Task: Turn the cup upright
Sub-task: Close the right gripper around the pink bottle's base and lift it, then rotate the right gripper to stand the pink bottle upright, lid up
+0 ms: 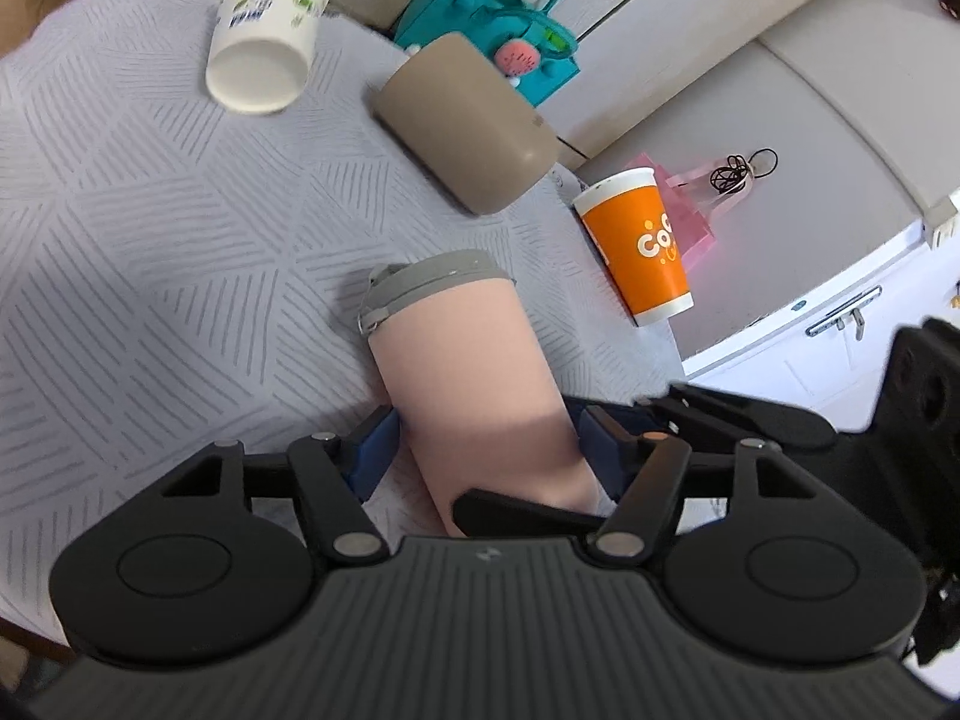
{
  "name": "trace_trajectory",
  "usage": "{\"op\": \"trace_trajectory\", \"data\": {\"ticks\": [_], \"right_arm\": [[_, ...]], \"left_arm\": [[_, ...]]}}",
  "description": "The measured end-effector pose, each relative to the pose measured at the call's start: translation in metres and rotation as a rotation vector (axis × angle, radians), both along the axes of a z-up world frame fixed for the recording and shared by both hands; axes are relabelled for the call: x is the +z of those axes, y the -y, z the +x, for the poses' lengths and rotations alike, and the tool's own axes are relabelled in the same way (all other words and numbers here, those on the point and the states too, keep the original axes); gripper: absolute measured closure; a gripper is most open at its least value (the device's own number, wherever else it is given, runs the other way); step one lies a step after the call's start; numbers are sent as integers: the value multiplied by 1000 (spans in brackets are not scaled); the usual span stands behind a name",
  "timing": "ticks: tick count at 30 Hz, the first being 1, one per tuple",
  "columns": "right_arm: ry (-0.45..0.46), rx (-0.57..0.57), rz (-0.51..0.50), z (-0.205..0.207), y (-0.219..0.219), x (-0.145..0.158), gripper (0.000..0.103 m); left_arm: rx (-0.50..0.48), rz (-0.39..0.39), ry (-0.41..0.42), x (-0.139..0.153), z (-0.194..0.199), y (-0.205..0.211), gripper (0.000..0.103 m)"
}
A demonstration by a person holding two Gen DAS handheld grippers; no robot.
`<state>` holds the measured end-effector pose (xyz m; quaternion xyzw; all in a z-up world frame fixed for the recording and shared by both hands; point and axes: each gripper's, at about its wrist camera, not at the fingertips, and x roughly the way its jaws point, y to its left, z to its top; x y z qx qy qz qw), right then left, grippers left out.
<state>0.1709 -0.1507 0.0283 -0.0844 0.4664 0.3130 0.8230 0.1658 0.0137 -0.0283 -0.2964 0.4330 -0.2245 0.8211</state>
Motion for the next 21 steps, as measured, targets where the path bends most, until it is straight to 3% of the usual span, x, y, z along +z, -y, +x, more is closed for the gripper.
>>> {"op": "trace_trajectory", "data": {"ticks": [7,12,17,21], "right_arm": [[-116,55,-8,32,1,0,31],[-153,57,41,39,11,-3,31],[-115,56,82,36,22,-4,31],[-44,65,116,31,27,-4,31]], "left_arm": [[10,-26,-42,-3,16,1,37],[28,-41,-52,-10,28,3,35],[43,-24,3,-9,29,7,35],[40,43,110,1,22,15,35]]}}
